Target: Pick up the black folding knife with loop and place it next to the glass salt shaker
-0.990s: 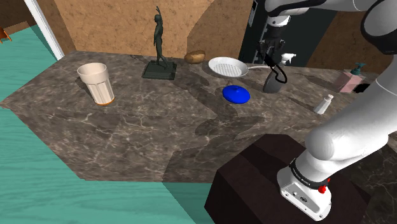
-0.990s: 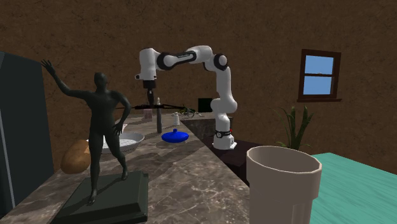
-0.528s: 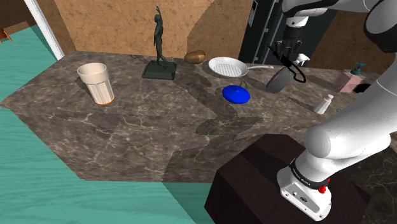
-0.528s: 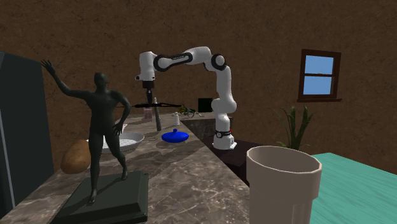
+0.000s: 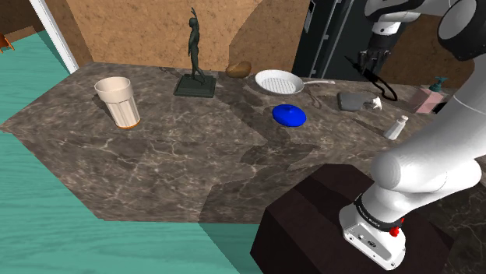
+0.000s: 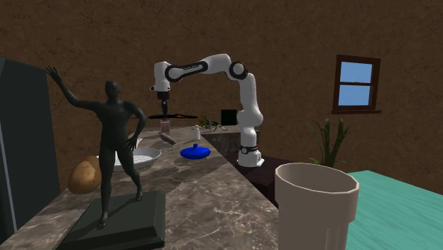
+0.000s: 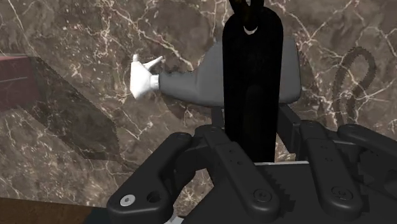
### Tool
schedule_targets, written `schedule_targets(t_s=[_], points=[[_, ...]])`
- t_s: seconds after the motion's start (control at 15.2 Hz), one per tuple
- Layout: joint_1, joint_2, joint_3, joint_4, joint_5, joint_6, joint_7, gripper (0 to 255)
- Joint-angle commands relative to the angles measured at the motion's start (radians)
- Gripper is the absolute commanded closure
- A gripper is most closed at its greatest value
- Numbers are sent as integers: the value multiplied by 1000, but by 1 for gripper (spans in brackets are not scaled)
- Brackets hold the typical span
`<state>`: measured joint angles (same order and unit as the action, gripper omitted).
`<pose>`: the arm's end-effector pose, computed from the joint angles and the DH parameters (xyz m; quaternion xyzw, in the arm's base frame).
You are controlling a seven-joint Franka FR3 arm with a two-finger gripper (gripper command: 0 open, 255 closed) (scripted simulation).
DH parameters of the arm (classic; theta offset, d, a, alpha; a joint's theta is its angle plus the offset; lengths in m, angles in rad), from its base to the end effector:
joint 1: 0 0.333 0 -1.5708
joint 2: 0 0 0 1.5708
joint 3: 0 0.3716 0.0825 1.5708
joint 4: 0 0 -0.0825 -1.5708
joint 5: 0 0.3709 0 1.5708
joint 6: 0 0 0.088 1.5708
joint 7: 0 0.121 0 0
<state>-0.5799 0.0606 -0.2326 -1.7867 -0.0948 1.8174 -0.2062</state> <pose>0.3866 -0.4165 0.5549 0.9566 -0.2863 -0.0381 0.0391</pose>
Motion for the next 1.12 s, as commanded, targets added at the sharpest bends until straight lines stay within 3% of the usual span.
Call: schedule_targets(t_s=[0.0, 0.33, 1.06], points=[[-25, 25, -21, 31, 7, -1, -49, 255], [-104, 123, -76, 150, 40, -13, -188, 255], [-105, 143, -73, 27, 43, 128, -179, 255]])
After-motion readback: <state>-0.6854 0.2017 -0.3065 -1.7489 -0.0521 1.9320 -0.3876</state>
